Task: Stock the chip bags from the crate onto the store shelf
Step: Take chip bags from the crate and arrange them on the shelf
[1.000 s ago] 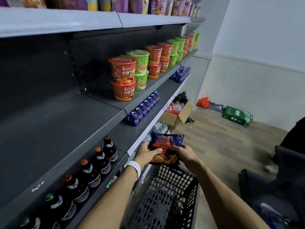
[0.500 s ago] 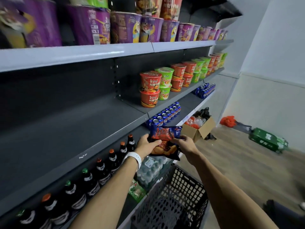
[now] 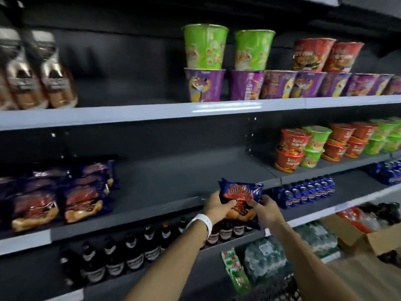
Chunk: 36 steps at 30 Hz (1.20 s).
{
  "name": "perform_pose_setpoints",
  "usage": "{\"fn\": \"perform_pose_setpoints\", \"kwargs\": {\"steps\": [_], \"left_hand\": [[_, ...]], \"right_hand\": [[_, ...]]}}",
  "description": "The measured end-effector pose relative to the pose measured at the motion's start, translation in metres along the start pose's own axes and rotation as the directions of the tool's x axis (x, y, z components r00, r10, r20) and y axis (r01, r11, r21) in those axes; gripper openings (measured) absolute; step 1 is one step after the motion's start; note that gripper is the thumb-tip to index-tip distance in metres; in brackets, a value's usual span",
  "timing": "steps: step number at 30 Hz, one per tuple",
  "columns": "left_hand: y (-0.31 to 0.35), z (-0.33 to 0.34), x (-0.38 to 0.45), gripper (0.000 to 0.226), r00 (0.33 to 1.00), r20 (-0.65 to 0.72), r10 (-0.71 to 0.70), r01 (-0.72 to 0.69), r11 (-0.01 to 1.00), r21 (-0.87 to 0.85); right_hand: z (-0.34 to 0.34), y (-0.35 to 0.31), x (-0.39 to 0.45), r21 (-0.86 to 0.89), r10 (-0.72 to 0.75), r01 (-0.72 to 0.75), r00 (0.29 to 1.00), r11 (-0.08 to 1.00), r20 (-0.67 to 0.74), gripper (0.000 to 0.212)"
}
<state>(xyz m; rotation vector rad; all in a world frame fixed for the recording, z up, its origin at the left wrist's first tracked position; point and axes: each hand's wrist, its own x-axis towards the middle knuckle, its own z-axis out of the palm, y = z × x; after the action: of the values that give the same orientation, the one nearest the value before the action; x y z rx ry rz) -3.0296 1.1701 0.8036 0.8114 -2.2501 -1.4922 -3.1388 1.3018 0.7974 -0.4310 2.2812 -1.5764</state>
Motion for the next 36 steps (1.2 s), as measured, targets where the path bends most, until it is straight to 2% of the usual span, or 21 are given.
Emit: {"fn": "perform_pose_setpoints", "kwargs": {"steps": [6,9,19,27,31,36], "left_hand": [[-0.012,-0.086,-0.015,0.032,0.978,-0.208,-0.026,0.042,0.996,0.073],[-0.019,-0.124,-0.025,0.033,0.961,-0.272,-0.049,0.07,0.995,0.065],[-0.045,-0.211,-0.04,0.037,0.89,-0.449,-0.08,0.12,0.991,0.062],[-0.064,-0.25,-0.025,0.04,0.855,-0.513,-0.079,0.141,0.986,0.084],[-0.078,-0.267,0.001,0.042,0.855,-0.511,-0.089,0.159,0.983,0.094],[-0.091,-0.282,0.039,0.035,0.849,-0.525,-0.07,0.146,0.984,0.104]], "right_hand": [[0.073,-0.044,-0.01,-0.043,-0.102,0.109,0.984,0.993,0.149,0.043],[0.108,-0.067,-0.019,-0.042,-0.156,0.168,0.965,0.985,0.21,0.037],[0.203,-0.115,-0.033,-0.064,-0.186,0.22,0.921,0.973,0.342,0.037],[0.252,-0.142,-0.027,-0.144,-0.233,0.309,0.891,0.94,0.39,0.035],[0.273,-0.151,-0.015,-0.17,-0.227,0.314,0.89,0.934,0.395,0.038],[0.295,-0.159,0.004,-0.179,-0.221,0.302,0.903,0.936,0.367,0.031]]}}
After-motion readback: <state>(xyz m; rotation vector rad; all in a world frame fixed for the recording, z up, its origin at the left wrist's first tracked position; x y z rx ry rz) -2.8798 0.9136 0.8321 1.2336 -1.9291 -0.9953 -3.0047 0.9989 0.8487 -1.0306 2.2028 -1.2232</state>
